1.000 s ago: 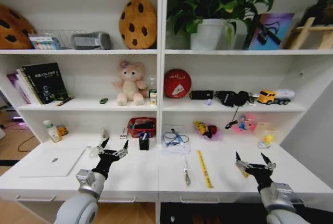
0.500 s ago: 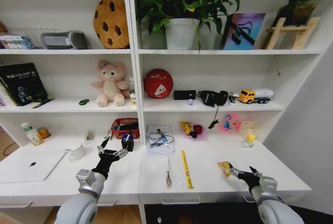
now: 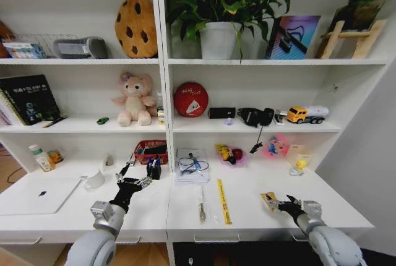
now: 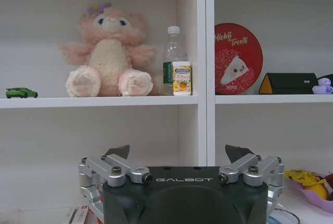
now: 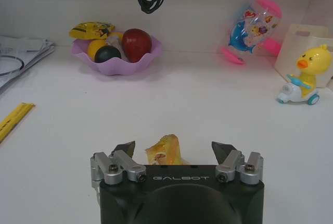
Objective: Organize the objects on the table.
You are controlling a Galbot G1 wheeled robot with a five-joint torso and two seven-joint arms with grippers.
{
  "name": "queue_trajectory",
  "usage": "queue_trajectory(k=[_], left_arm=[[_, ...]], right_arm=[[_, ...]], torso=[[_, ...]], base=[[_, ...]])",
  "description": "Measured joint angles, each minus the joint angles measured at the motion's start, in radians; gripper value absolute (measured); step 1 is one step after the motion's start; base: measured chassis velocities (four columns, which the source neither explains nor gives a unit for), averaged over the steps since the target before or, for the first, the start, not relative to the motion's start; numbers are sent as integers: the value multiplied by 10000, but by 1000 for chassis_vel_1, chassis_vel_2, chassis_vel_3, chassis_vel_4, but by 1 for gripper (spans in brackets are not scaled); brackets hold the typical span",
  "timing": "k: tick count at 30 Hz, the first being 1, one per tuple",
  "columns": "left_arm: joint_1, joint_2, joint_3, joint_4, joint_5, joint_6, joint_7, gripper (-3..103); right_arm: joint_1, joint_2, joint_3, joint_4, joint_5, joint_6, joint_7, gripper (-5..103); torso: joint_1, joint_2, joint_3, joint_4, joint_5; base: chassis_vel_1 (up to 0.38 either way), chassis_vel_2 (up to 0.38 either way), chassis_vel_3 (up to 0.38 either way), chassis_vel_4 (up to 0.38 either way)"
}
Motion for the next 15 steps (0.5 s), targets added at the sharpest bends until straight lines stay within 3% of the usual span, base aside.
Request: queue_trajectory(k=[8,11,13,15], left_arm=[[0,0,0,0,0,0,0,100],[0,0,0,0,0,0,0,100],[0,0,0,0,0,0,0,100],[0,0,0,0,0,0,0,100]], right_arm=[[317,199,-160,-392,11,83,-78,52],[308,271,-159,-433,13,105,-130,47],[267,400,-153,-503,9,222,-185,30],[259,436,-153,-523,-6,273,-185,30]], torso=[[0,0,0,0,1],[0,0,0,0,0],[0,-1,0,0,0],[0,0,0,0,0]], base=[[0,0,0,0],[0,0,0,0],[0,0,0,0],[0,0,0,0]])
